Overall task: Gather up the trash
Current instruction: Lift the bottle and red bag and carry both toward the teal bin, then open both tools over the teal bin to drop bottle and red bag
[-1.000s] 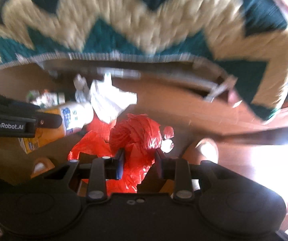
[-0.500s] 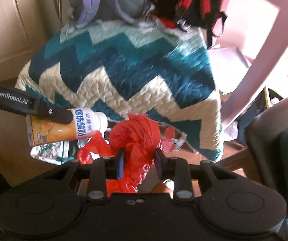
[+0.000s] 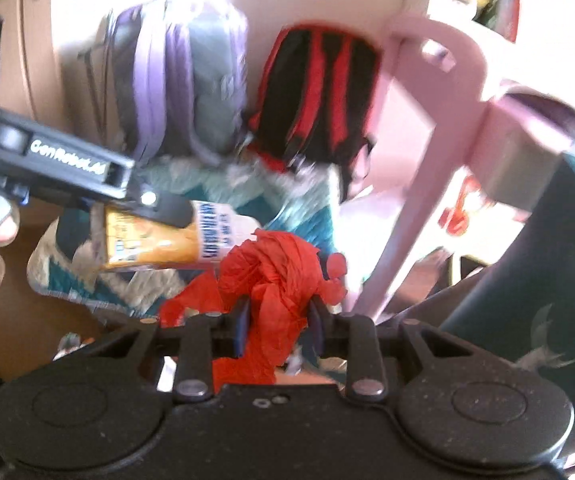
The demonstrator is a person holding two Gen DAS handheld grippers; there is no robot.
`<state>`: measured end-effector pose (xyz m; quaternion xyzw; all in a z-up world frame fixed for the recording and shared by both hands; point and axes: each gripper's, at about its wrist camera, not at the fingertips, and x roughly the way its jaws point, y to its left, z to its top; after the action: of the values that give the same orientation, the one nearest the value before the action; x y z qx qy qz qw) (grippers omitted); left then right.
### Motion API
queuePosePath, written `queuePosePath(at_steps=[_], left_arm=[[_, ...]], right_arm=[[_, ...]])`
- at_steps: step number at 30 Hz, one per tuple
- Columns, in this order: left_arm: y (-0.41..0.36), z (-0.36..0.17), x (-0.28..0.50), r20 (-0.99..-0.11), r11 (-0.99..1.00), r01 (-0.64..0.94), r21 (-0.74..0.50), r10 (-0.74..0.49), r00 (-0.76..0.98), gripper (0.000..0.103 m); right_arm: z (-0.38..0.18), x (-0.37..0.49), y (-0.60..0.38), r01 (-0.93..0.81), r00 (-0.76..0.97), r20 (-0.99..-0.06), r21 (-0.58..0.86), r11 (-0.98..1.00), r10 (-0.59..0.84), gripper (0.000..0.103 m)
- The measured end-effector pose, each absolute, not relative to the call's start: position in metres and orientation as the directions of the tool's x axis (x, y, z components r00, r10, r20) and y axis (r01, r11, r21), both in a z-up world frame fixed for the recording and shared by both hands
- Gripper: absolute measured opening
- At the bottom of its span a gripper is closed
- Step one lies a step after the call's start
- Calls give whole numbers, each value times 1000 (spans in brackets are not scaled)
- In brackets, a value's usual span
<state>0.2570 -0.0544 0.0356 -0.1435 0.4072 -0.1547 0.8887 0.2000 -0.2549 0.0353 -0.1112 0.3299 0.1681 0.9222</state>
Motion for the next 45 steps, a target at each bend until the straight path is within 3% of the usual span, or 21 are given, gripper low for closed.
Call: queuePosePath(at_steps=[13,18,24,28,34,45], left_arm=[[-216,208,270,-447,867,429,-252,-498,743,50],[-287,237,275,-418,849,495,-185,-524,742,50],[-359,205,283,-478,815,559,-153,-556,680,50],[-389,162,290,-555,807,577,-125,-539,634,50],[-405,107,317,-672,827,557,-69,-451,587,49],[-412,75,326,-749,825,564,-13,-382,541,46]], right_arm=[[194,173,-359,-164,933,-357,-287,944,54,28],[221,171,-408,-63,949,-313,-302,951,-37,28],[205,179,-464,32,935,-331,-282,959,-129,28],[173,190,-491,26,902,-412,-244,969,-128,28],[119,216,-494,-31,825,-556,-220,975,-100,28],[92,231,-492,-76,767,-637,-210,975,-77,37]])
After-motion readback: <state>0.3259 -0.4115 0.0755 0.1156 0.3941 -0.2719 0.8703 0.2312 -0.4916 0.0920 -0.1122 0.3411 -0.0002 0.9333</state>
